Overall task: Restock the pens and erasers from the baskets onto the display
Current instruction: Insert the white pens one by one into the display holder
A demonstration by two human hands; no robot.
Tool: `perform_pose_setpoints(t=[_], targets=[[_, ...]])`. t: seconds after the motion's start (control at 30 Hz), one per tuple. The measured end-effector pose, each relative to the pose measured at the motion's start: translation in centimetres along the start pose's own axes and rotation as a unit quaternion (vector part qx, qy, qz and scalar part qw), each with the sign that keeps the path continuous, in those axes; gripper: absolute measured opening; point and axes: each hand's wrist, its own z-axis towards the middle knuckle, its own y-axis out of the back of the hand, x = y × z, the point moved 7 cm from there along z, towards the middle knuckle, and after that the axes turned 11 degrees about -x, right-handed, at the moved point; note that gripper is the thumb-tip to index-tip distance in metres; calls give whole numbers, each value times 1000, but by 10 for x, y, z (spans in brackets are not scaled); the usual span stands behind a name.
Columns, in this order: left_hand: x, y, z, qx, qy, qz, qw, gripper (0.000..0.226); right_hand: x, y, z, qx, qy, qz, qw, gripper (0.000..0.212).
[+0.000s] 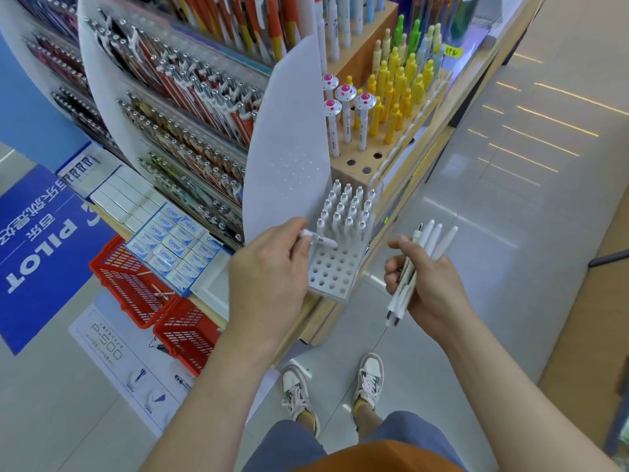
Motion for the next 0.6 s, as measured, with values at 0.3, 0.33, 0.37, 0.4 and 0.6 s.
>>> perform_pose_setpoints(t=[0.3, 0.33, 0.37, 0.4, 0.6], targets=[[11, -45, -5, 48, -30, 40, 998, 13, -2, -2, -2, 15, -1, 2, 1000, 13], [13, -48, -6, 52, -29, 41, 997, 13, -2, -2, -2, 17, -2, 4, 1000, 13], [14, -50, -7, 55, -31, 40, 997, 13, -2, -2, -1, 19, -3, 7, 1000, 13], [14, -52, -8, 55, -37, 39, 997, 14, -2, -2, -1, 22, -2, 10, 1000, 13], [13, -71, -6, 60, -82, 44, 994, 9, -7, -10, 2, 42, -14, 28, 999, 14]])
